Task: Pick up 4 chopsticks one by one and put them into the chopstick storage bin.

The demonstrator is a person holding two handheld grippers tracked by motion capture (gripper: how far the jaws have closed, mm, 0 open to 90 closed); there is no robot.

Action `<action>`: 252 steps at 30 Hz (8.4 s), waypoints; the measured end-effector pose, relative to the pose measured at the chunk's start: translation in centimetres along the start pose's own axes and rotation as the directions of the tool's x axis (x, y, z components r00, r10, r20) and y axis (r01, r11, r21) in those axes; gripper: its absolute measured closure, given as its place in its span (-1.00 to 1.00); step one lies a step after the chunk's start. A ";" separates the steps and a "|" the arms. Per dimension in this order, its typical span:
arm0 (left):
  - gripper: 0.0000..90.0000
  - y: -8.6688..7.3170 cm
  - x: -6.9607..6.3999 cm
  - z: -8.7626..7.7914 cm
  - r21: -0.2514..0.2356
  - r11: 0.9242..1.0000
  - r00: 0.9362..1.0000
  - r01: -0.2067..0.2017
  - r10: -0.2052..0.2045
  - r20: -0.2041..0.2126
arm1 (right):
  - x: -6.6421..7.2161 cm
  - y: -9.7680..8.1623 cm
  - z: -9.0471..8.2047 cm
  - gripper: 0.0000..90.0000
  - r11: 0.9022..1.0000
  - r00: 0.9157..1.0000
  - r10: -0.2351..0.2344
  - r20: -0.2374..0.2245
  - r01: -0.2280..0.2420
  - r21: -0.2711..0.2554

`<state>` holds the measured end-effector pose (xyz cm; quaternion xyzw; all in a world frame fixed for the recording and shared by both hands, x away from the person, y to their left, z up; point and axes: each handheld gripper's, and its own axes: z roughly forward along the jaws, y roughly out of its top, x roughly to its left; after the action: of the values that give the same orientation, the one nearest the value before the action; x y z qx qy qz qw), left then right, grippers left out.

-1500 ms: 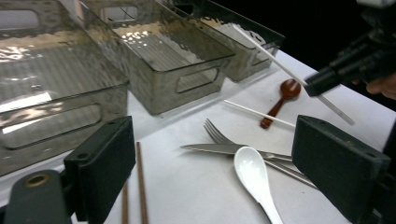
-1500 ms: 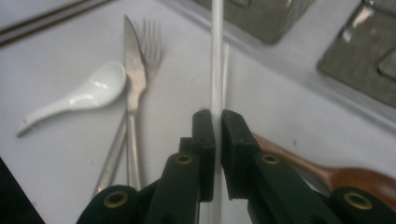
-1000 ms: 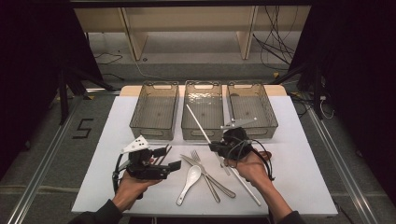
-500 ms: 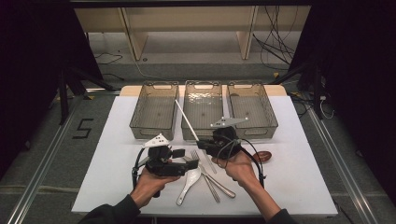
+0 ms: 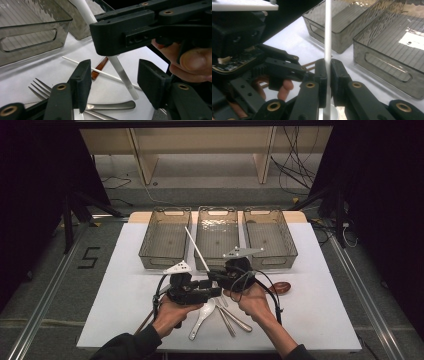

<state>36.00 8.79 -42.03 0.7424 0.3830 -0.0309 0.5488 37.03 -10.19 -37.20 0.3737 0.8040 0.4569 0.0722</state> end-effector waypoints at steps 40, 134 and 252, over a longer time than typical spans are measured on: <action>0.86 1.7 4.1 -2.9 0.024 0.996 0.992 0.092 -0.089 -0.088 | -1.9 -1.3 -3.1 0.07 1.000 0.999 -0.011 0.042 0.011 0.022; 0.83 10.4 19.5 -7.3 0.300 0.946 0.837 0.120 0.066 -0.544 | -5.3 -8.0 -6.4 -0.34 0.968 0.990 0.011 0.142 -0.046 0.248; -0.40 1.7 2.1 -1.9 0.022 0.993 0.993 0.114 -0.114 -0.016 | -0.7 -4.6 -1.6 0.90 0.980 0.989 -0.131 0.068 0.119 0.161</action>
<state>37.83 11.37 -40.89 0.7259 0.4282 -0.0613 0.5348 34.32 -13.12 -40.13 0.3445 0.8559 0.3717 0.1026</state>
